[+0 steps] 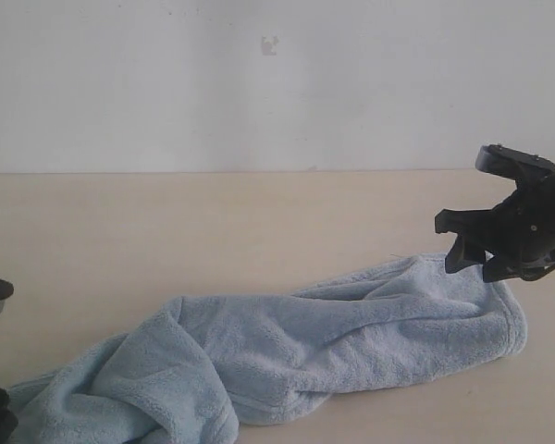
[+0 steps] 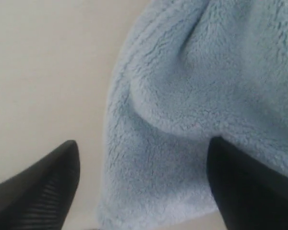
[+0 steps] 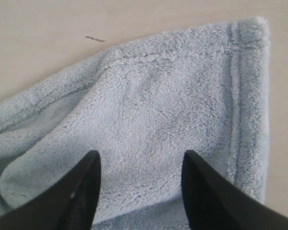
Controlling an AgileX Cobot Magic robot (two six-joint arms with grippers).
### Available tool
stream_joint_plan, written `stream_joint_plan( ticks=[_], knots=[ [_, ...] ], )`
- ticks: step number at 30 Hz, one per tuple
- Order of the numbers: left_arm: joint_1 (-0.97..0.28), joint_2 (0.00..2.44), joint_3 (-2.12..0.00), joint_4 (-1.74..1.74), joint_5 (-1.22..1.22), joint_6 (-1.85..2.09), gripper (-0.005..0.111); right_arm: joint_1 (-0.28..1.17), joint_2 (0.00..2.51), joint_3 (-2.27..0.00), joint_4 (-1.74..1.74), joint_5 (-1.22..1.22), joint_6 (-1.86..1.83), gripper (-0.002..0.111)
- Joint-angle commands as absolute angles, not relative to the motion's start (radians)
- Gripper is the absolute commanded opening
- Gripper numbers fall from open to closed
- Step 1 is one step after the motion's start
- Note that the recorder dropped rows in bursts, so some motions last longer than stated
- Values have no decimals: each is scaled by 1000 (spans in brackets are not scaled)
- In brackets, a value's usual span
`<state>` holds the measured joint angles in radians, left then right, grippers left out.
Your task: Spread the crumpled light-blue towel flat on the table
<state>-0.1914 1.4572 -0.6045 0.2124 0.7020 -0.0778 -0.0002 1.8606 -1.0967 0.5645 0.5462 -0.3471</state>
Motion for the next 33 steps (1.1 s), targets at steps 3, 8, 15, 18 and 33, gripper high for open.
stream_joint_plan(
  ticks=[3,8,15,18,33],
  knots=[
    [-190,1499,-570,221,637,-98,71,-8,1858,-1100,571,549,-355,50],
    [-190,1521,-570,217,639,-123,54,-6,1858,-1100,571,551,-355,50],
    [-190,1540,-619,221,666,-119,4,0,1858,-1100,585,556,-355,50],
    [-190,1540,-658,217,681,-104,4,0,1858,-1100,585,556,-355,50],
    [-222,1508,-690,-932,912,1122,4,0,1858,-1100,584,545,-357,50]
  ],
)
